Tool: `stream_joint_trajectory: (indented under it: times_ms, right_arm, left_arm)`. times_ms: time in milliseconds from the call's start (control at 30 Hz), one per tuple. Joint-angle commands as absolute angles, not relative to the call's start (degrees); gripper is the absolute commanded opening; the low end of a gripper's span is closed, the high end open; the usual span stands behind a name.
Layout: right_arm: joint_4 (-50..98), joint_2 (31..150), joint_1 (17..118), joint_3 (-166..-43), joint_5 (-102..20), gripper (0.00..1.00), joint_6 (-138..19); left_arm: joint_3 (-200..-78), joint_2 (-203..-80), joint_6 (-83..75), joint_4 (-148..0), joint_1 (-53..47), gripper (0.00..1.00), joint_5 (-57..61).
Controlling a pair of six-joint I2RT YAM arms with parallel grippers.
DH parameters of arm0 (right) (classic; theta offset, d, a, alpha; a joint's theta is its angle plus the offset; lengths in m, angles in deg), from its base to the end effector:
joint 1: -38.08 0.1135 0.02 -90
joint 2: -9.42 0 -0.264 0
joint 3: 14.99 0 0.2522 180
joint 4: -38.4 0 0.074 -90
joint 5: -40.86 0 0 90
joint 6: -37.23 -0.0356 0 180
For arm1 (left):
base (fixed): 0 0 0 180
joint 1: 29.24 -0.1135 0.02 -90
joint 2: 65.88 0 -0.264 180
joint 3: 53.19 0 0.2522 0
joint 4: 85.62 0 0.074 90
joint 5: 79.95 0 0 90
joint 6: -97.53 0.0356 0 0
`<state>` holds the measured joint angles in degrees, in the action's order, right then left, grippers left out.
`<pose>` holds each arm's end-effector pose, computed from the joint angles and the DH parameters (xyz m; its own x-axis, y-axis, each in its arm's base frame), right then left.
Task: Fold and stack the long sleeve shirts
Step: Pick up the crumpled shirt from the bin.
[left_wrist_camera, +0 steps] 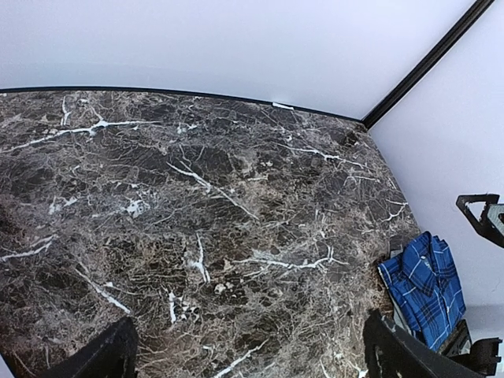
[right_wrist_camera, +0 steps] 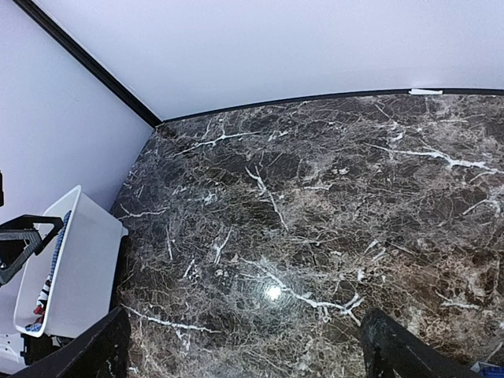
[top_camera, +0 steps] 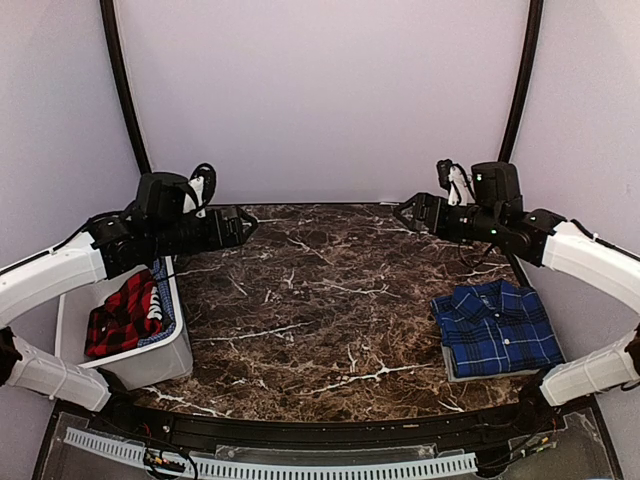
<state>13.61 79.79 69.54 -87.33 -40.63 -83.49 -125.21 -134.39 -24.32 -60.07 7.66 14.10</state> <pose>0.2395 0.1527 0.3285 -0.6075 0.2206 -0.7631 -0.3747 0.7674 0.5202 0.2226 -0.1640 0.3335 -0.5433 -0.2503 -0.8013 0.3059 0.8299 -0.4666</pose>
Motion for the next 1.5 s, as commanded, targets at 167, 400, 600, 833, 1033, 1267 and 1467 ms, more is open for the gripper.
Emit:
stream_joint_trajectory:
  times_ms: [167, 400, 600, 833, 1033, 1267, 1467]
  right_arm:
    - [14.8, 76.0, 69.9, -86.2, -44.5, 0.99, -83.9]
    - [14.4, 75.3, 69.9, -86.3, -45.7, 0.99, -83.1]
    - [14.5, 75.3, 69.9, -86.4, -45.7, 0.99, -81.8]
    - [14.3, 75.3, 69.9, -86.5, -45.4, 0.99, -79.7]
    - [15.6, 75.4, 69.9, -85.8, -44.3, 0.99, -78.2]
    - [14.9, 75.2, 69.9, -85.4, -44.4, 0.98, -77.0]
    - [15.3, 74.4, 69.9, -84.0, -44.7, 0.99, -77.4]
  left_arm:
    - [-127.0, -131.6, -23.4, -58.9, 7.8, 0.99, 17.4]
    - [-126.8, -128.6, -26.7, -50.6, 7.8, 0.99, 24.4]
    - [-127.4, -125.8, -39.0, -36.2, 7.8, 0.99, 35.8]
    - [-126.0, -121.7, -53.4, -17.8, 6.5, 0.99, 44.7]
    - [-121.4, -118.1, -58.9, -13.5, 1.3, 0.98, 42.8]
    - [-116.6, -116.5, -61.4, -13.4, -3.4, 0.87, 40.4]
    - [-113.3, -116.9, -60.2, -17.6, -4.8, 0.72, 37.6]
